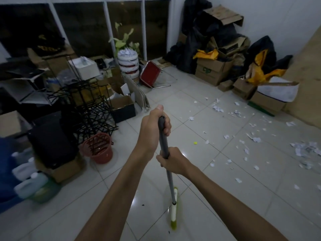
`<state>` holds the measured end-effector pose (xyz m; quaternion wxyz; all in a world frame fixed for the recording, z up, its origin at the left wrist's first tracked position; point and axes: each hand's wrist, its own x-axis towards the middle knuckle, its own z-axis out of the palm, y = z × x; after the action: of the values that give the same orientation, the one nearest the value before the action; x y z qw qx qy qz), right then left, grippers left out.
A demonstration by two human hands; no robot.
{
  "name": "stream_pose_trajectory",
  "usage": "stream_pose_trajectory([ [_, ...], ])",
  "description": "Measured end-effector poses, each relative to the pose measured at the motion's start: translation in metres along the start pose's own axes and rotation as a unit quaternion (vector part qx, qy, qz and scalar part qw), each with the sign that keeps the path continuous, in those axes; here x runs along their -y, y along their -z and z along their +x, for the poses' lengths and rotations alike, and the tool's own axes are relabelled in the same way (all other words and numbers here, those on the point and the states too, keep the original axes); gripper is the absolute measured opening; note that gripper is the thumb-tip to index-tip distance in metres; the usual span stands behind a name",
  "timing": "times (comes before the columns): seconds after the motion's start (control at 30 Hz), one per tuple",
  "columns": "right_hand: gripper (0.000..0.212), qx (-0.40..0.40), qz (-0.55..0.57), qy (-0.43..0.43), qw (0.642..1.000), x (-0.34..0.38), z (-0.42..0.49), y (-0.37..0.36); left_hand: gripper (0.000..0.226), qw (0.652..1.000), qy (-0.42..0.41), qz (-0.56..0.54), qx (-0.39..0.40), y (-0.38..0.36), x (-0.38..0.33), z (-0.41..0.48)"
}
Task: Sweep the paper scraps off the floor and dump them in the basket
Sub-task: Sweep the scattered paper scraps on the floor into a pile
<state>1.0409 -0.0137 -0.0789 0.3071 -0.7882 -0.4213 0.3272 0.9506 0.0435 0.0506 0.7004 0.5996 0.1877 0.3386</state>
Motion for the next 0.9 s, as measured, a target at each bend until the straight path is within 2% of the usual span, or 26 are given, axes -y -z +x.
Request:
stream_pose_trajectory([
  [0.1,0.032,0.021,0.008,0.033,0.999,0.007,0.007,-0.006,0.047,1.0,-0.012,0.014,-0.015,0.004,-0.003,0.002],
  [0.23,0.037,0.046,0.023,0.055,0.997,0.017,0.018,-0.02,0.047,0.998,-0.029,0.047,-0.036,0.017,-0.007,-0.001],
  [0.4,0.028,0.082,0.061,0.06,0.993,0.03,0.03,-0.034,0.044,0.994,-0.053,0.072,-0.057,0.041,-0.01,-0.009],
  [0.63,0.02,0.115,0.106,0.075,0.985,0.048,0.041,-0.057,0.041,0.972,-0.037,0.159,-0.167,0.092,0.011,-0.026],
  [0.7,0.024,0.123,0.105,0.089,0.983,0.053,0.044,-0.067,0.041,0.962,-0.009,0.164,-0.219,0.117,0.037,-0.034],
  [0.8,0.029,0.127,0.101,0.108,0.981,0.058,0.045,-0.078,0.032,0.939,0.082,0.188,-0.277,0.157,0.094,-0.055],
  [0.9,0.031,0.135,0.108,0.121,0.977,0.06,0.044,-0.093,0.033,0.909,0.186,0.292,-0.232,0.179,0.146,-0.085],
])
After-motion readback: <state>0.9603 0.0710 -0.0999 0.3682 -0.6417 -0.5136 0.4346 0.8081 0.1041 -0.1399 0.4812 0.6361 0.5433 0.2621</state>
